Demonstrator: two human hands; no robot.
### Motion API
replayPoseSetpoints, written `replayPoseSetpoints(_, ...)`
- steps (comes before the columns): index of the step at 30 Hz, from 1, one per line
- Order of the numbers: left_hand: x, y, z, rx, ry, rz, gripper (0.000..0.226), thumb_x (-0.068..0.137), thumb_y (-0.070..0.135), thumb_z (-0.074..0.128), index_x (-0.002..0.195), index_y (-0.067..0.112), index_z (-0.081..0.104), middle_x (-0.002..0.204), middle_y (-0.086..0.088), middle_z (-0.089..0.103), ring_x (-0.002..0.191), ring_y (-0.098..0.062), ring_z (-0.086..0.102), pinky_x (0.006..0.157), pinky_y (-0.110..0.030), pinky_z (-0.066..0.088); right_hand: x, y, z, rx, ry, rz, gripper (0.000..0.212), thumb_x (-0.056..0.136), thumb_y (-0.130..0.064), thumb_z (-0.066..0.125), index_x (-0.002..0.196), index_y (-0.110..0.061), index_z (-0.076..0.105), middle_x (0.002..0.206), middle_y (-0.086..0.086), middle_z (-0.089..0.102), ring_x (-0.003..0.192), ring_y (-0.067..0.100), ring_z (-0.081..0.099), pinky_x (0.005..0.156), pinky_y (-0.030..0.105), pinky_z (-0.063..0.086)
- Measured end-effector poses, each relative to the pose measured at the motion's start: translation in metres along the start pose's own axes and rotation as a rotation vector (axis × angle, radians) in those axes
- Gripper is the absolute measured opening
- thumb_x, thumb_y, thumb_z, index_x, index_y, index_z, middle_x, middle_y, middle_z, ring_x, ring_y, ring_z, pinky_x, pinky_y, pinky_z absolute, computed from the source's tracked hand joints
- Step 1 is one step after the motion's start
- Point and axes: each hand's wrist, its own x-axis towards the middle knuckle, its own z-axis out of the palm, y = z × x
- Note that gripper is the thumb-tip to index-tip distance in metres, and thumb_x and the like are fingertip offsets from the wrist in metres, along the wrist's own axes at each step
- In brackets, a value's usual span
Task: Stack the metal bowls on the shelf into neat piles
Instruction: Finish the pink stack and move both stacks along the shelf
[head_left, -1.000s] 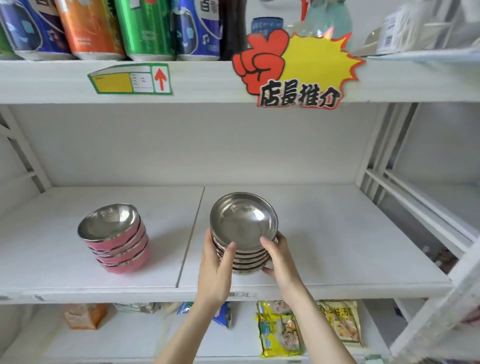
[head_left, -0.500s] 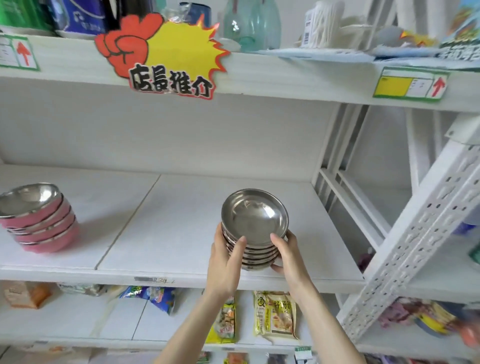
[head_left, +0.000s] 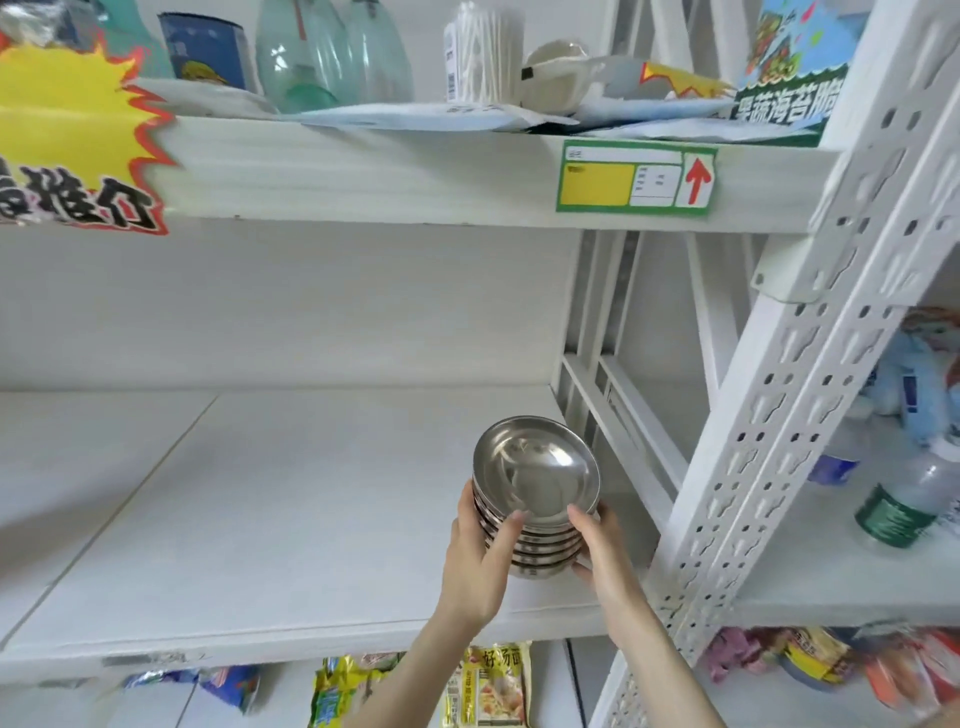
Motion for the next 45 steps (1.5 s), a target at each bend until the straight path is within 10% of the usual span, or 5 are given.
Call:
replayPoseSetpoints(7,0.007,-0.01,0.032,0.01,0.051,-0.025,0.045,0.081,0.06,0.054,0.119,0.071,0.033,0.123,0.03,0.057,0.124,-0.004,0.048,0.106,-0.034,0.039,0.027,0.013,-0.036,-0.136,-0.039,0.026,0.055,0.064,-0.061,0.064,0.115,-0.04,0.058,0.121,-0.009,0.064,0.115,0.011,0.058,0.104,0.047,0.043)
replayPoseSetpoints(16,0.011,-0.006,0.034,0.117,0.002,-0.009,0.049,0.086,0.054,0.053,0.129,0.061,0.032,0.128,0.033,0.052,0.13,-0.003,0.044,0.104,-0.027,0.036,0.029,0.01,-0.041,-0.127,-0.134,0.034,0.062,0.073,-0.055,0.061,0.129,-0.031,0.049,0.128,-0.011,0.059,0.121,0.008,0.052,0.109,0.044,0.038)
replayPoseSetpoints(23,-0.004,-0.001,-0.002,1.039,0.004,-0.041,0.106,0.072,0.088,0.005,0.155,0.023,0.014,0.157,-0.005,0.031,0.144,-0.027,0.027,0.116,-0.045,0.026,0.004,0.013,-0.048,-0.59,-0.068,-0.14,0.09,0.082,-0.065,0.053,0.151,-0.023,0.014,0.158,-0.006,0.022,0.144,0.013,0.022,0.118,0.038,0.022)
replayPoseSetpoints(28,-0.029,0.002,-0.046,1.372,0.073,0.099,0.074,0.081,0.065,0.039,0.133,0.015,0.056,0.127,-0.017,0.063,0.118,-0.041,0.059,0.093,-0.06,0.049,-0.023,0.014,-0.046,-1.137,0.023,-0.443,0.089,0.081,-0.069,0.035,0.15,-0.017,0.014,0.153,0.012,0.032,0.139,0.028,0.035,0.106,0.042,0.04)
replayPoseSetpoints(45,-0.092,0.021,-0.2,1.499,0.114,0.202,0.067,0.084,0.055,0.041,0.135,0.013,0.054,0.133,-0.019,0.058,0.125,-0.04,0.053,0.1,-0.061,0.041,-0.094,0.011,0.078,-1.466,0.093,-0.622,0.078,0.085,-0.061,0.036,0.147,-0.014,0.027,0.154,0.012,0.032,0.144,0.028,0.025,0.112,0.049,0.028)
